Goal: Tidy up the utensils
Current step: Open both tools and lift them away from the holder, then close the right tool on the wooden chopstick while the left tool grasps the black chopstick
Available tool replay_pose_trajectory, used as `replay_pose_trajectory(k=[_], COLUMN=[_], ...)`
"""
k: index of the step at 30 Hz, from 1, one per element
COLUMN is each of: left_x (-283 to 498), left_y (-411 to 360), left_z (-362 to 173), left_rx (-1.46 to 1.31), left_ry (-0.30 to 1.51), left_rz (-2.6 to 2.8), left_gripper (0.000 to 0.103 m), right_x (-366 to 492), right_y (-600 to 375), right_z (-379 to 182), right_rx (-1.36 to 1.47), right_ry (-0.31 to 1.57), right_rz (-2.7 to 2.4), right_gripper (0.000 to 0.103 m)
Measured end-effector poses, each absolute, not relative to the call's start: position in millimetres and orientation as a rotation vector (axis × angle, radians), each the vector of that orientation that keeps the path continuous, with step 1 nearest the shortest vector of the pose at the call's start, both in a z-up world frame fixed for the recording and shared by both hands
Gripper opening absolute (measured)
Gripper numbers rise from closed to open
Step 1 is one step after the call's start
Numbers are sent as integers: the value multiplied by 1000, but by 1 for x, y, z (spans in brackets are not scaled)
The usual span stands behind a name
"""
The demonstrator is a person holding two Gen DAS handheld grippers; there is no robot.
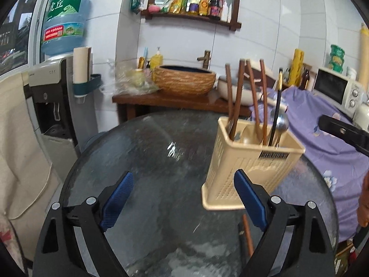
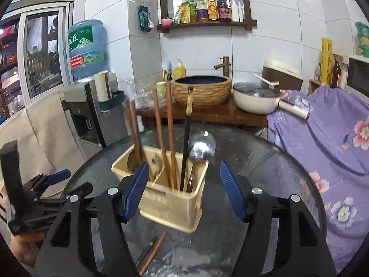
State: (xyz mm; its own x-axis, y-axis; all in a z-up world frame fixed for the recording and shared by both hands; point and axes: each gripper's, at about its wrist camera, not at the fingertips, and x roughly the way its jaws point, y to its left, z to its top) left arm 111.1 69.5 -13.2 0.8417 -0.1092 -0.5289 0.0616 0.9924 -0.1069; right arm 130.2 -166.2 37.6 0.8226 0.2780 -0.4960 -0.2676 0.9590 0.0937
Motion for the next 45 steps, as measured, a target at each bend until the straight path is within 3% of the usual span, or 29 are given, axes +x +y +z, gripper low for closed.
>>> replay_pose_trajectory(k=[4,9,15,17,20,33,45], left_x=[96,81,79,80,80,86,100], left_y=[70,63,49,50,58,41,-8], left_z=[-31,-56,-84,-92,-99,-108,-110], left_rx=[-52,-16,44,41,-3,26,69], left_ry=[613,669,746,773,800,841,885], left_rz=[-79,-101,-146,-142,-149,-193,-316], left_gripper=[95,95,73,63,58,50,45], right_x=[103,92,98,103,110,121,124], right_y=[-161,-149,-134,-129,-121,-102,-141], right_z=[3,-66,-110,-116,-123,-126,-124], right_rx=[11,0,3,9,3,-101,-59], right_ry=[610,804,932,946,971,987,1001], right_rz=[297,323,333,319,301,232,268], right_gripper=[64,64,56,55,50,29,24])
